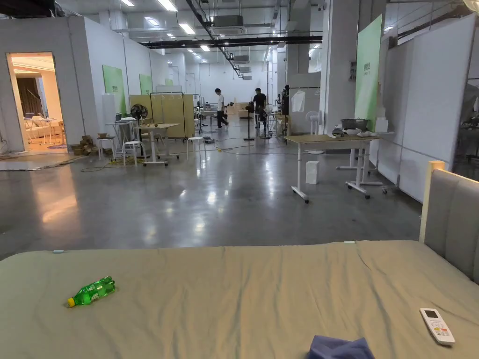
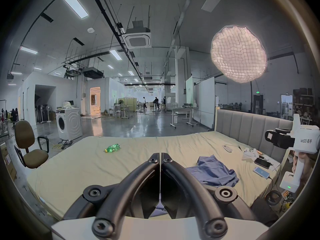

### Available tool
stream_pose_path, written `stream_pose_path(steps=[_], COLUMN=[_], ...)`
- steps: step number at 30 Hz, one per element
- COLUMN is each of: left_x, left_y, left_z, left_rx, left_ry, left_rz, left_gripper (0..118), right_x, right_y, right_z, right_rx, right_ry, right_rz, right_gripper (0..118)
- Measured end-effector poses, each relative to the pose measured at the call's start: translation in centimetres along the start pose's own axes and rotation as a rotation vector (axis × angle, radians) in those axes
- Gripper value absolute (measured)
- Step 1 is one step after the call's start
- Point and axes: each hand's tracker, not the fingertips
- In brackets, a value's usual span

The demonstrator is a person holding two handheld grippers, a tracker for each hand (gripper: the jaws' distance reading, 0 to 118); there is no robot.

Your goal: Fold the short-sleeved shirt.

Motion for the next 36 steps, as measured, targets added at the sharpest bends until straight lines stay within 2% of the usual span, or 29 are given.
stream_pose_path(steps=[4,6,11,13,16,19,22,24,25,27,28,29,30,34,36], left_x=[-0.4,-1.3,-3.7,-4.5,-6.7,-7.8,-8.7,-9.5,-9.9,-11.3,-11.6,-11.7,-10.8,-12.1,-11.5], left_y=[-0.7,-2.0,-5.8,-7.8,-11.4,-14.1,-17.4,-19.4,-20.3,-22.7,-23.2,-23.5,-22.1,-24.3,-24.9], left_z=[-1.0,-1.8,-3.9,-5.9,-9.2,-12.8,-16.3,-18.1,-18.8,-19.9,-20.0,-19.8,-19.0,-19.8,-20.2], left_rx=[-0.04,-0.084,-0.22,-0.312,-0.364,-0.453,-0.542,-0.602,-0.647,-0.71,-0.733,-0.728,-0.717,-0.757,-0.785], left_ry=[-0.001,0.001,0.02,0.037,0.011,0.043,0.122,0.13,0.15,0.201,0.206,0.223,0.225,0.27,0.257], left_rz=[0.014,0.098,0.201,0.209,0.245,0.231,0.22,0.231,0.255,0.286,0.293,0.297,0.312,0.439,0.454], left_gripper=[1,0,0,0,0,0,1,3,10,59,76,81,81,80,67], right_x=[0.0,0.0,-0.5,-0.3,-0.3,-0.4,0.0,0.3,0.5,0.7,0.9,1.0,1.1,1.3,1.3], right_y=[-0.3,-0.8,-1.7,-2.8,-3.6,-4.4,-5.3,-5.6,-5.9,-6.4,-6.6,-6.8,-7.0,-7.7,-8.0], right_z=[-0.4,-0.5,-0.7,-1.4,-2.1,-2.8,-3.3,-3.5,-3.6,-3.7,-3.8,-3.9,-4.0,-4.3,-4.5], right_rx=[-0.016,-0.031,-0.041,-0.122,-0.14,-0.184,-0.246,-0.246,-0.259,-0.282,-0.291,-0.298,-0.303,-0.305,-0.312], right_ry=[0.01,0.019,0.015,0.036,0.05,0.043,0.045,0.042,0.038,0.032,0.028,0.026,0.024,0.047,0.05], right_rz=[-0.003,-0.007,0.065,-0.019,-0.027,-0.002,-0.046,-0.038,-0.04,-0.039,-0.039,-0.042,-0.046,-0.108,-0.113], right_gripper=[0,0,0,0,0,0,0,0,0,0,0,0,0,0,0])
